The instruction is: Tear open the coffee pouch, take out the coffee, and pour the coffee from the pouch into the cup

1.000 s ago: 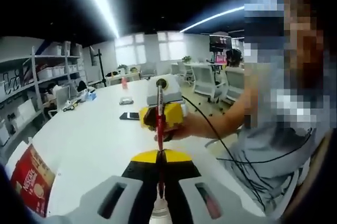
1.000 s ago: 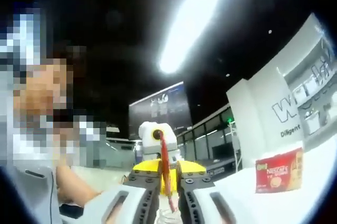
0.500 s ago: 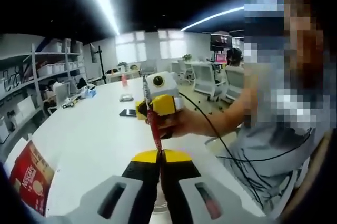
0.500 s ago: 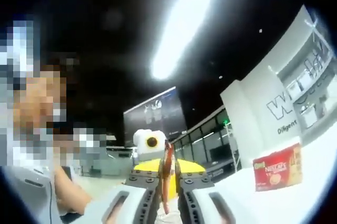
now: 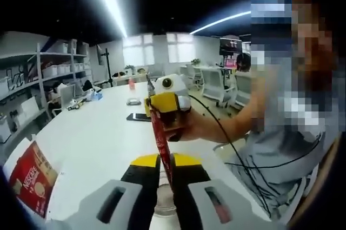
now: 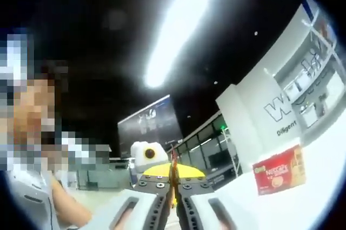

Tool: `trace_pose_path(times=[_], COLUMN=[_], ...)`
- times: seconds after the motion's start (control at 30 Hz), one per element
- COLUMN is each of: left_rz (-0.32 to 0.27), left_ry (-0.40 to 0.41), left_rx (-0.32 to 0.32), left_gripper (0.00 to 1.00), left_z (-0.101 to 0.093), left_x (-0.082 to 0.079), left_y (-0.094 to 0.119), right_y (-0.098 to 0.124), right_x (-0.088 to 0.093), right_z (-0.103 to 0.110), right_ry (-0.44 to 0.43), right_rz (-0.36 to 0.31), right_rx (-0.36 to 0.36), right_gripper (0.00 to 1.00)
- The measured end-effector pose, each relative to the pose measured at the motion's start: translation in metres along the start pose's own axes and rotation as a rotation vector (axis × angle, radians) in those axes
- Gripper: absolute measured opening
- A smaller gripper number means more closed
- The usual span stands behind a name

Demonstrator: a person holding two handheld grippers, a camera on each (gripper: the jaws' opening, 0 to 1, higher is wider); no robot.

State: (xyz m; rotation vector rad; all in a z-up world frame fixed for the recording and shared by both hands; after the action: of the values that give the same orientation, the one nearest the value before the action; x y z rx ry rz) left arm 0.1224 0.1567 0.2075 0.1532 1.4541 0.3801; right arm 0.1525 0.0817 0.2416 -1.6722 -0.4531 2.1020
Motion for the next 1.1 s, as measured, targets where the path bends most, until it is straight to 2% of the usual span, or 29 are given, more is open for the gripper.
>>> trace_pose_path(times=[0.07, 0.2, 0.3, 0.43, 0.5, 0.63, 0.7, 0.77, 0.8, 0.87, 0.93, 1.03, 1.1], left_rz=[-0.012, -0.012, -0.023, -0.029, -0.023, -0.023, -0.034, -0.06, -0.066, -0.099, -0.111, -0.076, -0.016], left_ry=[0.007, 0.005, 0.009, 0.013, 0.015, 0.024, 0.02, 0.011, 0.009, -0.001, 0.002, 0.037, 0.043], left_rx=[0.005, 0.034, 0.049, 0.066, 0.072, 0.076, 0.064, 0.054, 0.05, 0.059, 0.063, 0.059, 0.066], left_gripper=[0.05, 0.04, 0.04, 0.04, 0.04, 0.04, 0.04, 0.04, 0.04, 0.04, 0.04, 0.04, 0.05], left_z=[0.001, -0.002, -0.003, -0.006, -0.006, -0.007, -0.005, -0.003, -0.002, -0.003, -0.003, -0.001, -0.004], left_x=[-0.001, 0.0, -0.001, -0.002, -0.002, -0.002, -0.003, -0.006, -0.006, -0.009, -0.011, -0.005, 0.004], left_y=[-0.002, -0.002, -0.002, -0.002, -0.003, -0.003, -0.004, -0.002, -0.002, 0.001, 0.001, 0.0, 0.0], right_y=[0.001, 0.002, 0.003, 0.0, -0.001, -0.001, -0.001, -0.002, -0.002, -0.001, -0.001, -0.003, -0.004], right_x=[-0.002, -0.001, 0.01, 0.029, 0.032, 0.031, 0.028, 0.024, 0.024, 0.022, 0.023, 0.027, 0.035], right_z=[0.0, 0.002, 0.009, 0.017, 0.02, 0.018, 0.014, 0.011, 0.011, 0.012, 0.009, 0.005, 0.003], right_ry=[0.015, 0.036, 0.03, 0.08, 0.106, 0.119, 0.094, 0.003, -0.02, -0.155, -0.224, -0.219, -0.166], right_rz=[-0.007, 0.003, 0.046, 0.14, 0.154, 0.161, 0.145, 0.081, 0.063, -0.015, -0.043, -0.025, 0.044], right_rx=[-0.025, -0.051, -0.096, -0.139, -0.153, -0.138, -0.106, -0.086, -0.088, -0.126, -0.145, -0.134, -0.101], right_gripper=[0.05, 0.19, 0.2, 0.13, 0.07, 0.02, 0.02, 0.01, 0.01, 0.01, 0.01, 0.01, 0.01])
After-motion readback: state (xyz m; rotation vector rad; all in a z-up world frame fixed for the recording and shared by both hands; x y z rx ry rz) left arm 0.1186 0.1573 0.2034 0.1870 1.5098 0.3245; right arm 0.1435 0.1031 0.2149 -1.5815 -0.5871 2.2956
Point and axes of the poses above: the point that each gripper's makers call its tool centre point, and the gripper's own axes: y roughly backward along the fingers, z roughly to its left, x roughly out of its underside, the point moved 3 cm from there along y, roughly backward along the fingers, and after that the axes turned 2 degrees about -y, right-handed, at the moved point
